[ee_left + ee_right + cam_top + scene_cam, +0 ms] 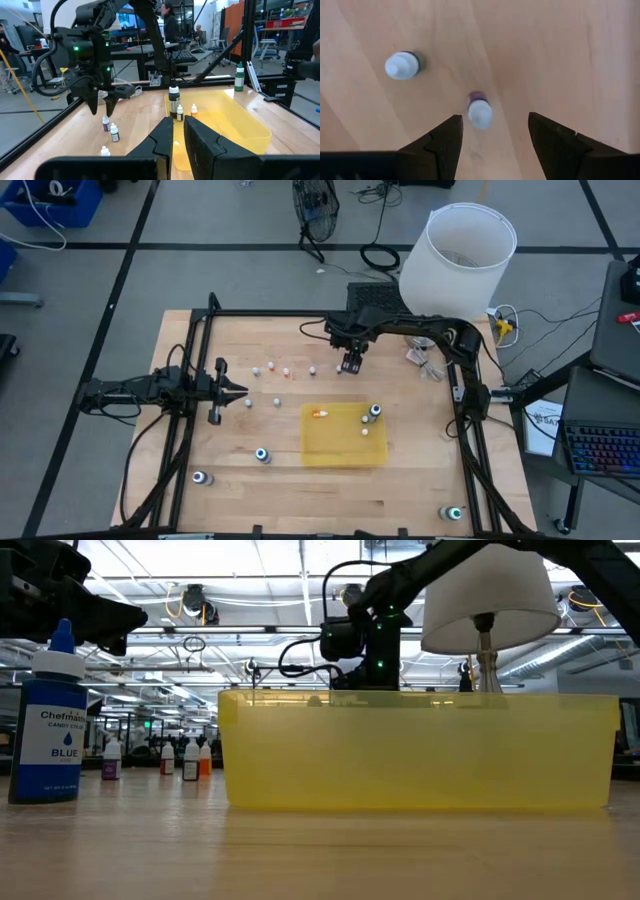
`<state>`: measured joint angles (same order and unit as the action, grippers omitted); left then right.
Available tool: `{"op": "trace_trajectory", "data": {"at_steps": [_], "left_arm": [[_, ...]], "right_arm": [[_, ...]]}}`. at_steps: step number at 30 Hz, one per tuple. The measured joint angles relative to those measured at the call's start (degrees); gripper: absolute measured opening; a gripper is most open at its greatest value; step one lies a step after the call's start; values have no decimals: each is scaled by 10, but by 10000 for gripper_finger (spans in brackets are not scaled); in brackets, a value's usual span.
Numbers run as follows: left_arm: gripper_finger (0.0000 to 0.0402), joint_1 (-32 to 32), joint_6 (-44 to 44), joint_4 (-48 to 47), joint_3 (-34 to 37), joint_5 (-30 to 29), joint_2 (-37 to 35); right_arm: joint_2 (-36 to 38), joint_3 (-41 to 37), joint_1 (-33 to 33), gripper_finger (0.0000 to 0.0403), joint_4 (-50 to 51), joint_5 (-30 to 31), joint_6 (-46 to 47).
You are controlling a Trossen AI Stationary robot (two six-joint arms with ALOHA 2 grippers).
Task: Pick & Place food coloring
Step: Put the small purple food coloring bottle into the yellow bin
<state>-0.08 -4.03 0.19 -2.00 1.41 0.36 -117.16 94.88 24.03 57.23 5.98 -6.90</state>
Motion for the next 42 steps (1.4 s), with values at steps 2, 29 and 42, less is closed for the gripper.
{"op": "trace_trajectory", "data": {"at_steps": [2, 29, 42], "left_arm": [[51, 0, 0, 0, 0, 0, 0], [51, 0, 0, 0, 0, 0, 0], [51, 0, 0, 0, 0, 0, 0]], "right_arm": [[1, -7, 0, 212, -7, -16, 2], [0, -66, 3, 205, -86, -18, -15], [0, -66, 12, 91, -86, -18, -16]]}}
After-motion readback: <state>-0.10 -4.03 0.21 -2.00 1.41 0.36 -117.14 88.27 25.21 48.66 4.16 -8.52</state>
